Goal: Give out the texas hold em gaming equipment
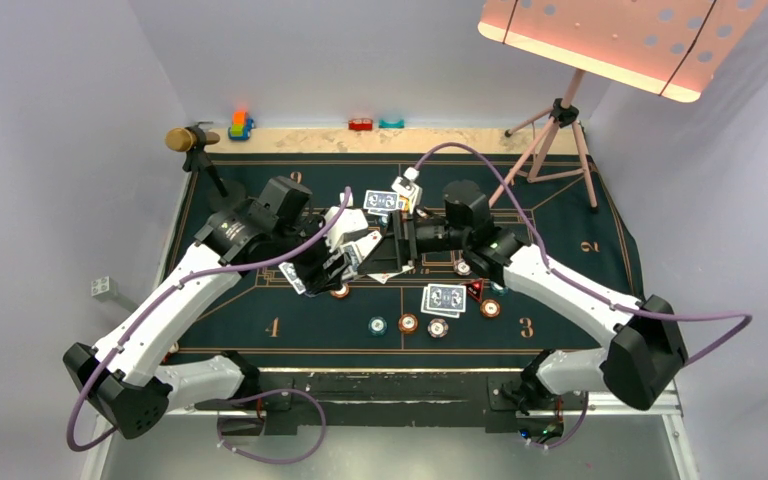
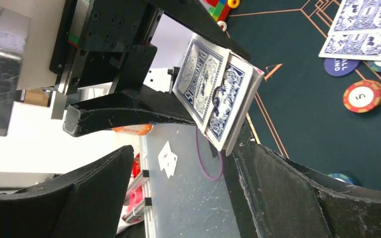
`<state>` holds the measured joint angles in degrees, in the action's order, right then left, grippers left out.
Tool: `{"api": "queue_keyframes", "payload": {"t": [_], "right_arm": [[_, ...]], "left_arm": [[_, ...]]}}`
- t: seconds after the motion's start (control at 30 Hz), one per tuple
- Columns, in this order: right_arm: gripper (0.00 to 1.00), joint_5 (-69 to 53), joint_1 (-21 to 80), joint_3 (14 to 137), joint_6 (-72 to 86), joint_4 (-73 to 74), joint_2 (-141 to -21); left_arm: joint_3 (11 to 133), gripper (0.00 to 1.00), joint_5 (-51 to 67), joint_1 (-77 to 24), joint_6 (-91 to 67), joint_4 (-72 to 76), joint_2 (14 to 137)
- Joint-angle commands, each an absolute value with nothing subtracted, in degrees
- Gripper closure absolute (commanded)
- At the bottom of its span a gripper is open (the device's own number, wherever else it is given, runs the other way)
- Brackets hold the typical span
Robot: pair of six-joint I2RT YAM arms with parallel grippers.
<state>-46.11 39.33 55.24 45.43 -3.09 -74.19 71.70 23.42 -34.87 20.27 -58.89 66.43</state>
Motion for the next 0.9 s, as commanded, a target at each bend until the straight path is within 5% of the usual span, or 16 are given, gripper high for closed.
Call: {"api": "queue_keyframes", "payload": {"t": [0.0, 0.43, 0.87], "right_arm": [[0.03, -47.0, 41.2, 57.7, 48.8, -8.3, -76.1], [0.02, -44.1, 41.8, 58.8, 50.9, -11.6, -80.7], [0.33, -44.6, 41.9, 57.3, 56.9, -19.5, -83.8]], "left_arm": [[71.9, 1.00, 24.4, -34.6, 19.1, -56.4, 65.9], [72.8, 1.00, 26.7, -34.7, 19.6, -58.9, 63.5], [73.2, 1.00, 28.0, -34.7, 20.0, -60.6, 61.8]]}}
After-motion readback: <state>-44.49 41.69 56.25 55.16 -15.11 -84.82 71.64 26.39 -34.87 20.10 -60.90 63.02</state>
